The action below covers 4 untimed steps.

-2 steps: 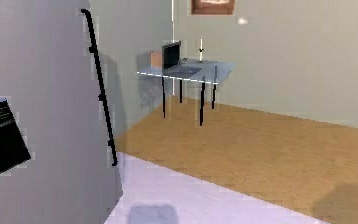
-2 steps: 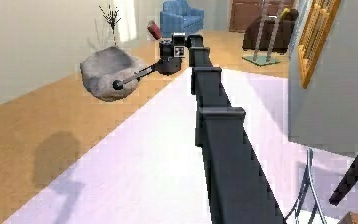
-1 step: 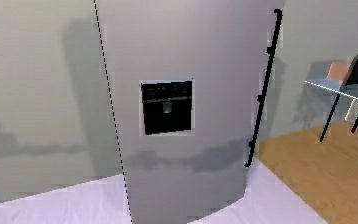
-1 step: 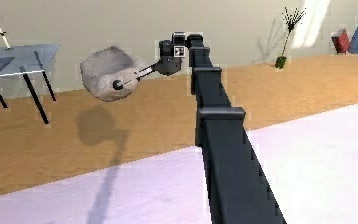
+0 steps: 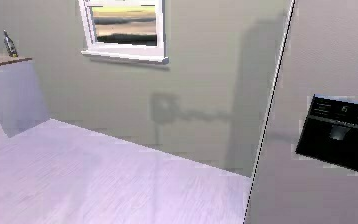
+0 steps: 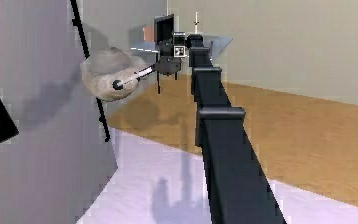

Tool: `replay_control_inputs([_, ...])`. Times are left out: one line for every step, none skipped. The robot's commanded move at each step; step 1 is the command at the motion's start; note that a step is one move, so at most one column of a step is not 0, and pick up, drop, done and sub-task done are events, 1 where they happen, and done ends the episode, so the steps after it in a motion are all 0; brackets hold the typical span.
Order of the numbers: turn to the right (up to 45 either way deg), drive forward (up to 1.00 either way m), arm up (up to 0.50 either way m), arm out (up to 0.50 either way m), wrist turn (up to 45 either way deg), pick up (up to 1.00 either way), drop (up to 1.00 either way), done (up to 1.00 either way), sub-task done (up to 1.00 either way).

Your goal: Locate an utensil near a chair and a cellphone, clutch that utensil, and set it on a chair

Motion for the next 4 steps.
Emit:
replay_control_inputs([-9.0,0.00,0.00,0.00,0.0,0.00,0.00,0.00,0.00])
replay_control_inputs([45.0,0.00,0.00,0.00,0.0,0.00,0.00,0.00,0.00])
replay_control_inputs([45.0,0.00,0.00,0.00,0.0,0.00,0.00,0.00,0.00])
replay_control_inputs([12.0,0.00,0.00,0.00,0.0,0.00,0.00,0.00,0.00])
